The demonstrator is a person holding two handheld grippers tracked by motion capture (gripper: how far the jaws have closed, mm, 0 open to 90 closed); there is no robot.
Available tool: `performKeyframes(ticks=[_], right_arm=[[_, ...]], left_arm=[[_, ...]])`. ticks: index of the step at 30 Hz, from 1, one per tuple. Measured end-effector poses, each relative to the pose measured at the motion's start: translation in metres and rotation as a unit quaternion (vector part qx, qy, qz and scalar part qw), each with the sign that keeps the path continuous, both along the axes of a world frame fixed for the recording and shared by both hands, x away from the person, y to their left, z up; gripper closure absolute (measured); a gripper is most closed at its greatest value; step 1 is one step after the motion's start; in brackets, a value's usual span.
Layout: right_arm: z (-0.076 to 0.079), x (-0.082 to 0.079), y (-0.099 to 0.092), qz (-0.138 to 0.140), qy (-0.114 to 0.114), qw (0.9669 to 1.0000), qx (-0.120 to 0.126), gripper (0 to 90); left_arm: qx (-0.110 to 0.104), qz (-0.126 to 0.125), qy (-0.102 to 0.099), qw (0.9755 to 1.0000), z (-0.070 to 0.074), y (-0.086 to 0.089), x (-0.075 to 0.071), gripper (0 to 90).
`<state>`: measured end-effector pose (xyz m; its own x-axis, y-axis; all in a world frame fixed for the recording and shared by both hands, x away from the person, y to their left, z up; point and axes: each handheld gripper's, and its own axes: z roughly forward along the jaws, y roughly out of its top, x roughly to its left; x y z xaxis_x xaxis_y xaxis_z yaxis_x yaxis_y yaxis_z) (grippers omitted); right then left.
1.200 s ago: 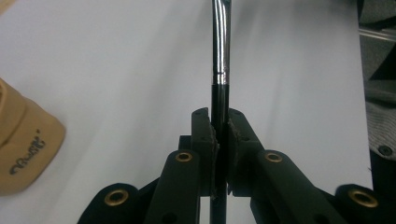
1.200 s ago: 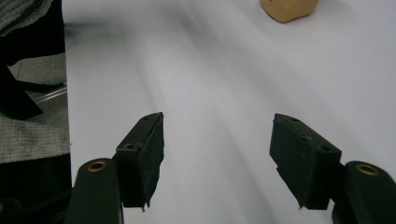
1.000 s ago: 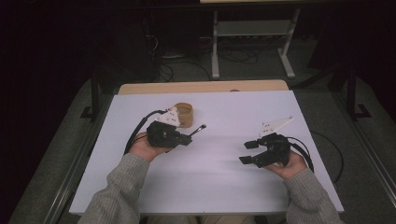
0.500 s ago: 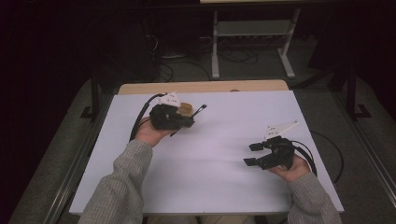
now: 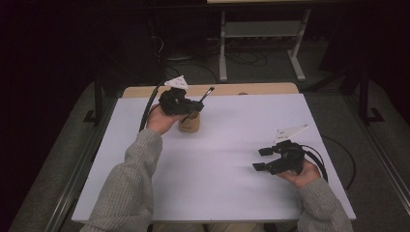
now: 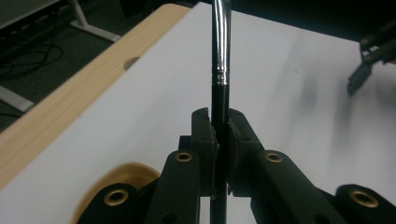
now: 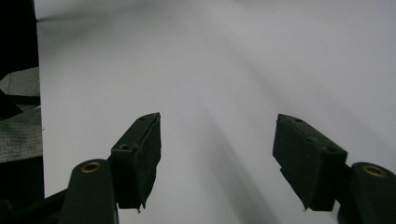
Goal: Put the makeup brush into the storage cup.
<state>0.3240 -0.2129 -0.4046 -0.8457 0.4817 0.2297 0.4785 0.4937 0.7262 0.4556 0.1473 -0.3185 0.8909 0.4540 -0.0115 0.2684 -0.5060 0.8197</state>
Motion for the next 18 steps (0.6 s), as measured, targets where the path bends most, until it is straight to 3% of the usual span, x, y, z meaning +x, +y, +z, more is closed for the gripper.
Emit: performKeyframes(ticks=[7,14,18], right_arm=[[-0.002,0.003,-0.001,-0.001,0.009,0.9999,0.008,32.4],[-0.003,0.005,-0.001,0.001,0.01,0.9999,0.009,32.1],[-0.003,0.005,-0.002,0.0,0.009,0.9999,0.011,32.1]], left_arm=[[-0.014,0.027,-0.016,0.9994,0.001,-0.004,0.022,83.2],[-0.033,0.038,-0.009,0.9987,-0.012,-0.006,0.043,83.0],[-0.032,0.046,-0.013,0.9983,-0.02,-0.002,0.053,83.0]])
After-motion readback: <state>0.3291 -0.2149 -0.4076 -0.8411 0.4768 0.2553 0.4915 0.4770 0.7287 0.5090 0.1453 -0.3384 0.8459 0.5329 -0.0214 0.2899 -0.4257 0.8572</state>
